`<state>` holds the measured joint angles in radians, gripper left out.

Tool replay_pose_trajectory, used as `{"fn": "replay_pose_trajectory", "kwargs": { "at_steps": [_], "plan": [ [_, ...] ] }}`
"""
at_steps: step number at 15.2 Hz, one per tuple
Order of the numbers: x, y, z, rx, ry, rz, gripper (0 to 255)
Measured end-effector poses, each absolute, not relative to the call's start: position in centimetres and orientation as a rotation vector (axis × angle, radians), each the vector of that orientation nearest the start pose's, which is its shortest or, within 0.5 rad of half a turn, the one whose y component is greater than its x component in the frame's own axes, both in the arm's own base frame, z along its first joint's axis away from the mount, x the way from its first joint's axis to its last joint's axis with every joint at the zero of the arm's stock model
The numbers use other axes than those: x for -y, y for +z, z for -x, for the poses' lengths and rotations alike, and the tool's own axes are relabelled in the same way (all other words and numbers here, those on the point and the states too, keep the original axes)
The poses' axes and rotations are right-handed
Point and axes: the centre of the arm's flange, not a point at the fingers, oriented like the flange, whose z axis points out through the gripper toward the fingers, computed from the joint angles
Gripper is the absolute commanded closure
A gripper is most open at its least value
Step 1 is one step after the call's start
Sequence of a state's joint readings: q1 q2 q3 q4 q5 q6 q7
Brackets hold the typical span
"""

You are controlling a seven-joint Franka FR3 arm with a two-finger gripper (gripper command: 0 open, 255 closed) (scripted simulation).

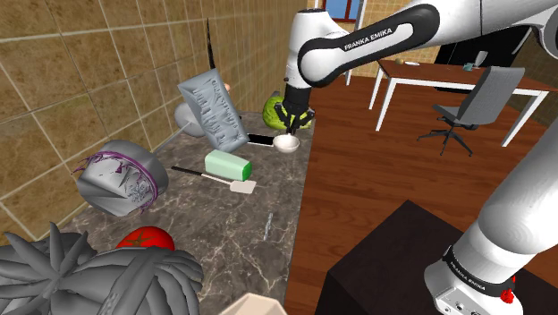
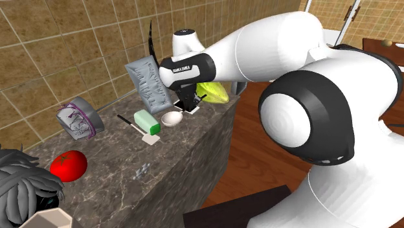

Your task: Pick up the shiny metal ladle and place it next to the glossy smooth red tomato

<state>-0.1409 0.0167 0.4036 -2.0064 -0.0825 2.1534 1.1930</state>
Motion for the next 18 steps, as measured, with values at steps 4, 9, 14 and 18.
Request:
{"fn": "replay_pose_trajectory", "kwargs": {
  "at_steps": [4, 9, 14, 18],
  "plan": [
    [-14.3, 48.1, -55.1, -1.332, -0.22, 2.794, 255],
    [-17.6, 49.1, -52.8, -1.331, -0.219, 2.794, 255],
    [-22.7, 49.2, -48.8, -1.331, -0.219, 2.794, 255],
    [-26.7, 49.3, -45.4, -1.33, -0.219, 2.795, 255]
  ]
}}
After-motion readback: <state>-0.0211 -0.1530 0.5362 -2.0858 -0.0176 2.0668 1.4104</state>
